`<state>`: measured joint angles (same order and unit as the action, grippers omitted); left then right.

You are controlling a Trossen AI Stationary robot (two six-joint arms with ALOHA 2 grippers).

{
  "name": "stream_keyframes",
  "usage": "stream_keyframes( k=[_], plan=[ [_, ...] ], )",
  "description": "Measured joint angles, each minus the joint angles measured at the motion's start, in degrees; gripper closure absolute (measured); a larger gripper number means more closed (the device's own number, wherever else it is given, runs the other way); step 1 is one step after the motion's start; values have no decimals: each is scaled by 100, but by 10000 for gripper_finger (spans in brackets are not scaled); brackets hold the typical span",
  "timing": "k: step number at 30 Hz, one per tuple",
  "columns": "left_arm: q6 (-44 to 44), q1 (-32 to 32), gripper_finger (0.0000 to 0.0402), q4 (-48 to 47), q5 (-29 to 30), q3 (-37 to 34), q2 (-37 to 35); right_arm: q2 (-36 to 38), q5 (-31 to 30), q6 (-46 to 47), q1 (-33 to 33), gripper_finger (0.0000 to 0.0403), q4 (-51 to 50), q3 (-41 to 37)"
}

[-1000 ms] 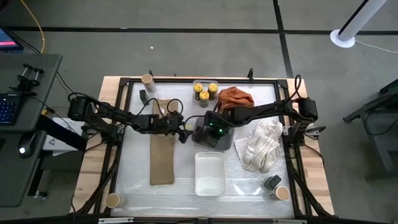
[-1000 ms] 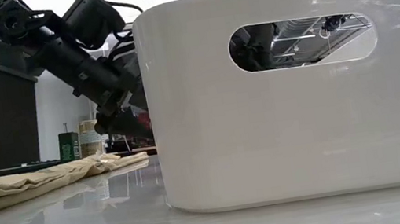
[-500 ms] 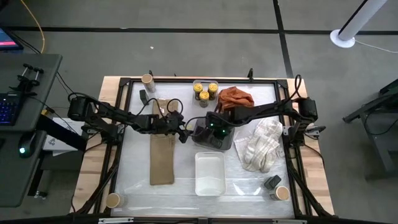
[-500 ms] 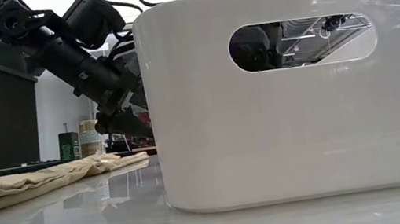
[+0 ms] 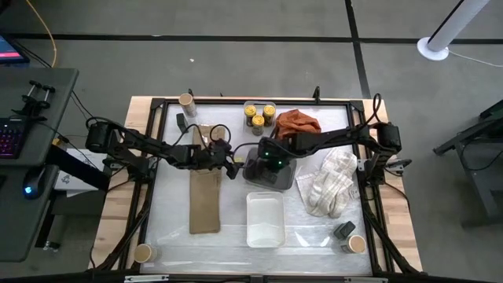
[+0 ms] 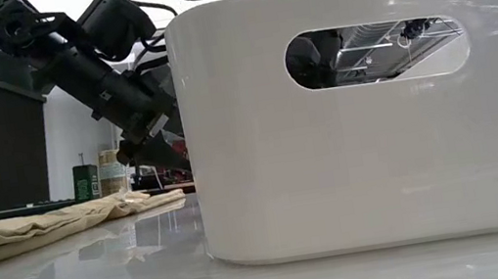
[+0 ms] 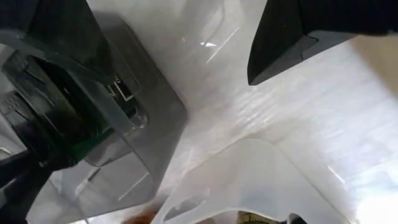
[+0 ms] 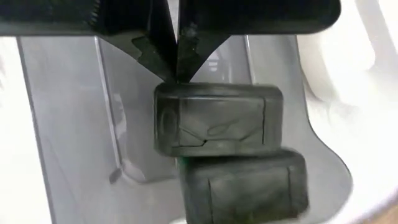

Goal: Sort spices by type
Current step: Adjust the black seasoning cans in the black bin, then adjust the black bin on the table

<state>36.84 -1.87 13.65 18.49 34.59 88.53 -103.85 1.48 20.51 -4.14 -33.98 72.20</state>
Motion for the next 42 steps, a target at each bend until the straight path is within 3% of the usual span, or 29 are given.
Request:
stream_keyframes(
  k=[11, 18, 24, 30, 36, 42],
  plan=[
    [0, -4, 53, 0, 126, 0, 0, 0, 26, -7, 17, 403, 200, 0],
    [-147, -53, 53, -40, 103, 0, 0, 103, 26, -124, -75, 403, -489, 2],
    [-299, -492, 53, -389, -246, 2, -4, 767, -119, -247, -202, 403, -1144, 2],
    [-305, -1020, 53, -752, -1016, 2, -4, 1596, -304, 11, -193, 403, -2331, -2],
    [-404, -1028, 53, -791, -1431, 2, -4, 2270, 97, 893, 42, 403, -2113, -1240],
    [-411, -671, 53, -772, -1496, 2, -4, 2660, 148, 1831, 196, 403, -868, -2306]
  ],
)
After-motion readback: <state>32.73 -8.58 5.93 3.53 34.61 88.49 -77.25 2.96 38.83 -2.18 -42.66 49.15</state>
